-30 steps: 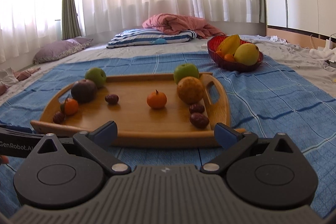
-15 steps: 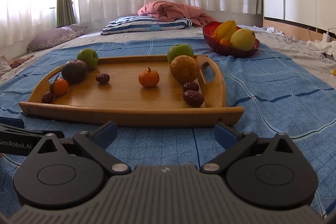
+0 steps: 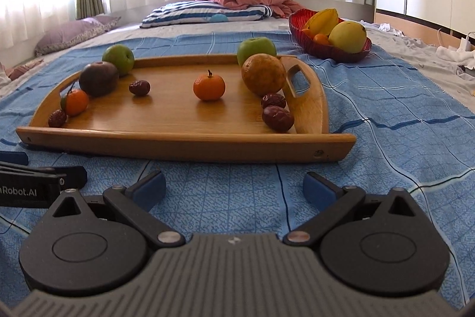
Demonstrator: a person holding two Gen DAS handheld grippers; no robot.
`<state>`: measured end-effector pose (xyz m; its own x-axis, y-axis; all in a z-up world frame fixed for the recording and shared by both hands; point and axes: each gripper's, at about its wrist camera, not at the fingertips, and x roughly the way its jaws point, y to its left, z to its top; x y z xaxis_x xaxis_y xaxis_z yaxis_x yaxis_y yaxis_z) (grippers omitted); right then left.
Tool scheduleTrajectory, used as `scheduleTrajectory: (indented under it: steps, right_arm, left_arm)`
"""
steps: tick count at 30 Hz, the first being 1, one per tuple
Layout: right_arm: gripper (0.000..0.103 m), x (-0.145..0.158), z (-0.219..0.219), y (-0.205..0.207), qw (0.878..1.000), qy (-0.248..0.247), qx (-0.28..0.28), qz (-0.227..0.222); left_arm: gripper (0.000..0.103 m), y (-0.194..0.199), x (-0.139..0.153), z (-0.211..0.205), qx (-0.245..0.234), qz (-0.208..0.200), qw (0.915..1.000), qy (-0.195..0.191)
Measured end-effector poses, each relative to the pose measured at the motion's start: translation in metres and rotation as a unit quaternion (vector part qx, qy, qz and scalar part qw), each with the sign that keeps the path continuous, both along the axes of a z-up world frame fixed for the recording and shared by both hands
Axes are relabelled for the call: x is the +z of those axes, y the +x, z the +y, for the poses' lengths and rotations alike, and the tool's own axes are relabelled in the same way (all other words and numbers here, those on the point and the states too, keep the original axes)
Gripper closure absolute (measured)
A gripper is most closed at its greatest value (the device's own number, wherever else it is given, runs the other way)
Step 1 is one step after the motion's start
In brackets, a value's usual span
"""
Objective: Organize fruits
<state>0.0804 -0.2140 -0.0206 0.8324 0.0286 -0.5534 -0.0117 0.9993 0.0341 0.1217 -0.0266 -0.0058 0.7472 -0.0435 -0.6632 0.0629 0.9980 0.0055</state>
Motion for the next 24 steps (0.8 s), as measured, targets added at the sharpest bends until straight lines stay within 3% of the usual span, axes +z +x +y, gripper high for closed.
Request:
scheduleTrajectory:
  steps: [12, 24]
  right_arm:
    - [0.0, -0.001, 0.001, 0.013, 1.0, -0.002, -0.002, 0.02]
    - [0.0, -0.003, 0.003, 0.01, 1.0, -0.008, -0.002, 0.011]
  left_arm:
    - [0.0, 0.011, -0.003, 0.001, 0.001, -0.002, 1.0, -0.007]
    - [0.0, 0.01, -0.004, 0.0, 0.002, -0.005, 1.0, -0.006]
